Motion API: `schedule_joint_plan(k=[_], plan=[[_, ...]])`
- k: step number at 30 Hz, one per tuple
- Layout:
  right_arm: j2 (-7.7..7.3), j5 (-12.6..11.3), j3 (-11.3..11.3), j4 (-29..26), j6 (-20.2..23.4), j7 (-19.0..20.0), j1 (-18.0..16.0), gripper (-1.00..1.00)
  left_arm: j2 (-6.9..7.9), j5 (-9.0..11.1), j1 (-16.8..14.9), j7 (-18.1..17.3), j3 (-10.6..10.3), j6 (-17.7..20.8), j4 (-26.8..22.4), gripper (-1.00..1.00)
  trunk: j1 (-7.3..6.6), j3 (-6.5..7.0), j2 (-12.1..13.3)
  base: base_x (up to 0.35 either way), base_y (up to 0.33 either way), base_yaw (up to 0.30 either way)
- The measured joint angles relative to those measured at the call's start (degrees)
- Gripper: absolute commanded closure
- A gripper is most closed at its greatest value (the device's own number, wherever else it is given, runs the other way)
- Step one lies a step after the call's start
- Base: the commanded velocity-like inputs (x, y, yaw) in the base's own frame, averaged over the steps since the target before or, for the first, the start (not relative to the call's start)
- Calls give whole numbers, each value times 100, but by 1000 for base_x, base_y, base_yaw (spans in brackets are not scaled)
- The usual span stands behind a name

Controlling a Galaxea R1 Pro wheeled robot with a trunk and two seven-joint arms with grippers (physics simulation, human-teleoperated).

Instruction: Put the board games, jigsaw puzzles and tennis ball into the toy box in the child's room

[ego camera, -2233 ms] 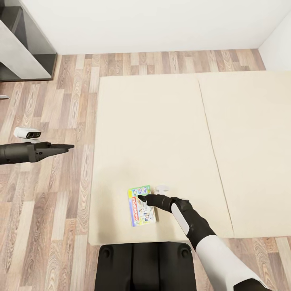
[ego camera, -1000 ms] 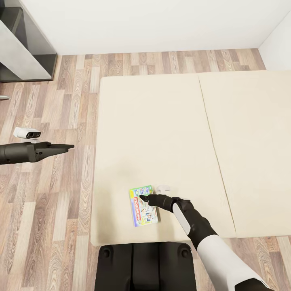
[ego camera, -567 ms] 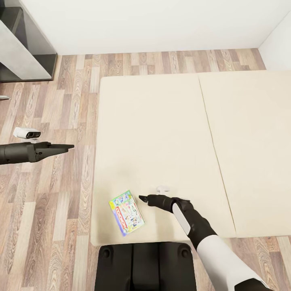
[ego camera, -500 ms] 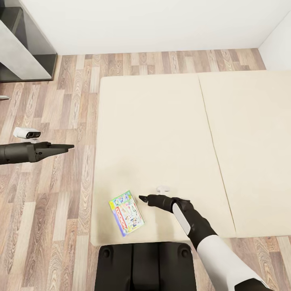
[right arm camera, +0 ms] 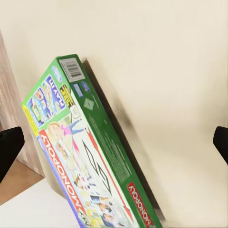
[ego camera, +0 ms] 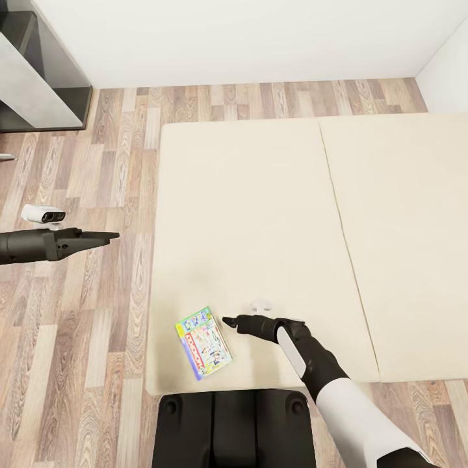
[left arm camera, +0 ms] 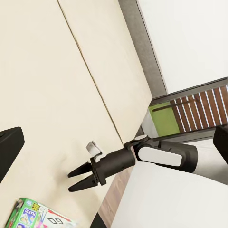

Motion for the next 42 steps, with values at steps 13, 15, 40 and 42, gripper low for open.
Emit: schedule_joint_plan(k=[13,15,40,42], plan=[[55,2,0,0,65,-2,0,-100,0,0,2,0,0,0,0,-100,0,0,0,0,0,0],[57,2,0,0,65,-2,0,-100,1,0,1,0,0,0,0,-100,0,0,0,0,0,0],[77,-26,-8,0,135,8,0,-100,-4,0,5,0,0,0,0,-100,0,0,0,0,0,0],[77,-30,-8,0,140,18,0,-100,-4,0,2,0,0,0,0,-100,0,0,0,0,0,0]])
